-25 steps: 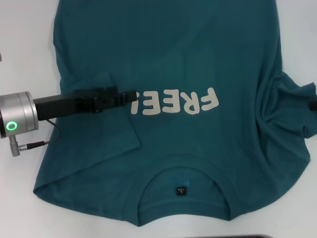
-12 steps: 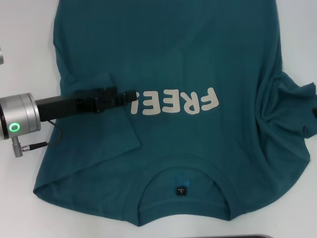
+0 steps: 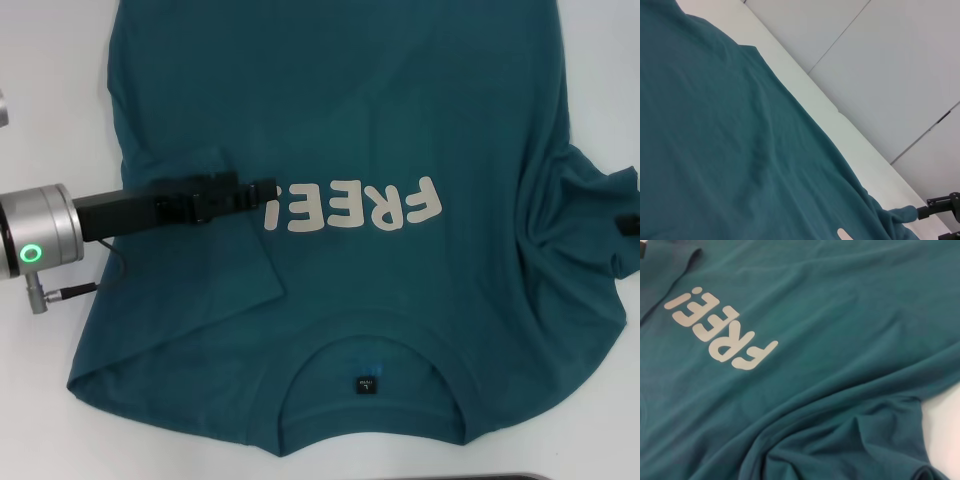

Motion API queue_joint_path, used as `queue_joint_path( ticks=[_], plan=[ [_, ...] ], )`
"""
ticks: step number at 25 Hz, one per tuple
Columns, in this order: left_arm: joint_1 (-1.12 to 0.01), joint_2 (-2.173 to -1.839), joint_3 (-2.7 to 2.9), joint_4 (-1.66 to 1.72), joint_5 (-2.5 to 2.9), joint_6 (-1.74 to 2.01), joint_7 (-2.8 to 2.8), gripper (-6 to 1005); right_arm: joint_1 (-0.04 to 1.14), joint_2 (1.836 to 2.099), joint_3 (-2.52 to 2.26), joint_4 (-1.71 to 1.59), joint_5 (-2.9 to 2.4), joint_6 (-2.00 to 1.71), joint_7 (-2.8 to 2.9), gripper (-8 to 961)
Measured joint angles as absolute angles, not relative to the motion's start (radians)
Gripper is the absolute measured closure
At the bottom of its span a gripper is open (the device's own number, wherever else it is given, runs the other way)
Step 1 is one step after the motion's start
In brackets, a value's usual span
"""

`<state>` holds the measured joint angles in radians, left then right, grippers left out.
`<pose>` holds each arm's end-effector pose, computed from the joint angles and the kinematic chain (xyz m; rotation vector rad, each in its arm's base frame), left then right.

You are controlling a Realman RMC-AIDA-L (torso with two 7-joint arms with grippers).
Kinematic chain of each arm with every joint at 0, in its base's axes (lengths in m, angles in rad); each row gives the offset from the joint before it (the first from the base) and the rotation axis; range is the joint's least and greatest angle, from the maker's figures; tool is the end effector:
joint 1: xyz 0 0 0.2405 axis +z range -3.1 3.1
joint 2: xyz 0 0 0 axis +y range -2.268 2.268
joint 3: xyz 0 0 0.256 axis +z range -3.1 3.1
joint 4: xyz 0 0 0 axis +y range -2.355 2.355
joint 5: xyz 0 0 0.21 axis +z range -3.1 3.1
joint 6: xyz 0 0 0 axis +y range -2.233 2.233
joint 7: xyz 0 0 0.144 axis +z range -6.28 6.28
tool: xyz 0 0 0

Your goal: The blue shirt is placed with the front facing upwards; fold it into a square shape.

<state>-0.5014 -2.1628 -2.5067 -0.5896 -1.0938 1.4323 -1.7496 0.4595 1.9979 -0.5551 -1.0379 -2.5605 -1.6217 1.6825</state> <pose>-0.2740 0.3162 -0.0426 -2.5044 -1.3342 -0.7864 0.3414 0.3105 0.0988 -2.5673 0.9149 -0.1188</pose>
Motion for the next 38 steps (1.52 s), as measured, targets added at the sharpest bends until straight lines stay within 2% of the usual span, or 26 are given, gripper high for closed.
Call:
queue_joint_path(
  ticks=[5, 16, 31, 38],
  plan=[
    [-0.502, -2.162, -2.51, -0.592, -1.094, 1.432, -1.75, 111, 0.466, 2.008, -0.568, -1.038, -2.561, -1.606, 1.685, 100],
    [-0.497, -2.161, -2.514, -0.589, -1.094, 1.431, -1.742, 111, 0.475, 2.008, -0.589, -1.031, -2.562, -1.572, 1.689, 99],
    [-0.502, -2.161, -2.514, -0.589, -1.094, 1.431, -1.739, 111, 0.468, 2.036, -0.588, -1.03, -2.556, -1.562, 1.689, 101],
    [-0.502, -2.161, -2.514, -0.589, -1.094, 1.431, -1.739, 111, 0.465, 2.047, -0.581, -1.028, -2.556, -1.543, 1.689, 135]
  ],
)
